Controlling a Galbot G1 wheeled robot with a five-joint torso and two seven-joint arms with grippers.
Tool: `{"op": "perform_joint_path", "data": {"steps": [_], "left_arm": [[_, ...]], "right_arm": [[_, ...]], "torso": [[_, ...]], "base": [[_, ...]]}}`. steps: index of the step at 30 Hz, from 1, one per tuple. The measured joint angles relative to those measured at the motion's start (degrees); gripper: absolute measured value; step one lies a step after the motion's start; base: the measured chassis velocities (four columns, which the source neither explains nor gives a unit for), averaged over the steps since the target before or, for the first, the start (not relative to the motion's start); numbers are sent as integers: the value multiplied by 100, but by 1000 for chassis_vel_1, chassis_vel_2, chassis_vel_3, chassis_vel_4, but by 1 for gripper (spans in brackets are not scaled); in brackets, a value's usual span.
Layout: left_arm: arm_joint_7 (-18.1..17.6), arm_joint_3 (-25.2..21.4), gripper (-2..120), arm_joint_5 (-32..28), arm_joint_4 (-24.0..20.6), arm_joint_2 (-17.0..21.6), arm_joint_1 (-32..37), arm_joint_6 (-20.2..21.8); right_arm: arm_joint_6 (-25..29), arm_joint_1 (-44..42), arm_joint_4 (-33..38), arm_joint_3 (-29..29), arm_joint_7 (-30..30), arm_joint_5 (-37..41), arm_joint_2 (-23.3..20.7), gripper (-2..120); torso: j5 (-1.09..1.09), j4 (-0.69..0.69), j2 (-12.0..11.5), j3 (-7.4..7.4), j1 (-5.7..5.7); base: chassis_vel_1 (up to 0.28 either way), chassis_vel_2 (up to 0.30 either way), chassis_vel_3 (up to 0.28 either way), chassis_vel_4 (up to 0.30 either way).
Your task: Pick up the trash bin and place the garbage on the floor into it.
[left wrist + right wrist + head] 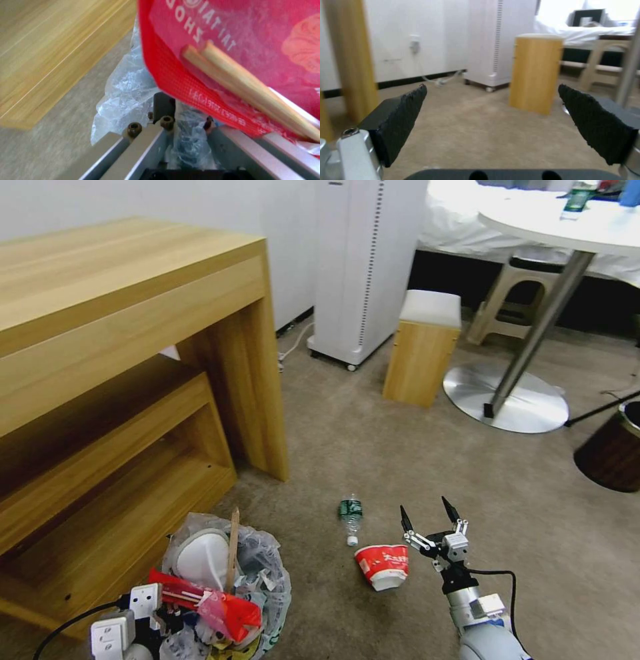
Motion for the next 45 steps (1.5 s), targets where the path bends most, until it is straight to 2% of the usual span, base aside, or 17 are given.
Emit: {"op": "perform_joint_path", "data": {"steps": [13, 20, 28, 31, 38, 45], "left_arm": [[32, -28, 0, 9, -6, 44, 5, -24], [3, -37, 0, -1, -22, 71, 13, -37], [50, -28, 0, 3, -13, 38, 2, -59], [47, -21, 0, 3, -9, 30, -10, -105], [32, -72, 0, -3, -48, 38, 29, -119], [-51, -105, 0, -25, -87, -36, 87, -126]], "right_arm": [[-190, -33, 34, 168, 207, 132, -121, 100], [-265, -36, 41, 226, 293, 162, -144, 100], [-598, -21, 7, 294, 668, 4, -179, 100], [-671, 5, 5, 200, 689, -12, -191, 100], [-719, 6, 8, 77, 685, 45, -220, 100], [-1121, 190, 51, -227, 880, 287, -406, 100]], "torso": [[0, -3, 0, 0, 0], [0, 2, 0, 0, 0], [0, -3, 0, 0, 0], [0, 1, 0, 0, 0], [1, 0, 0, 0, 0], [-1, 0, 0, 0, 0]], "base": [[-103, -112, -104, -102], [0, 0, 0, 0], [-27, -25, -26, -31], [0, 0, 0, 0], [0, 0, 0, 0], [0, 0, 0, 0]]}}
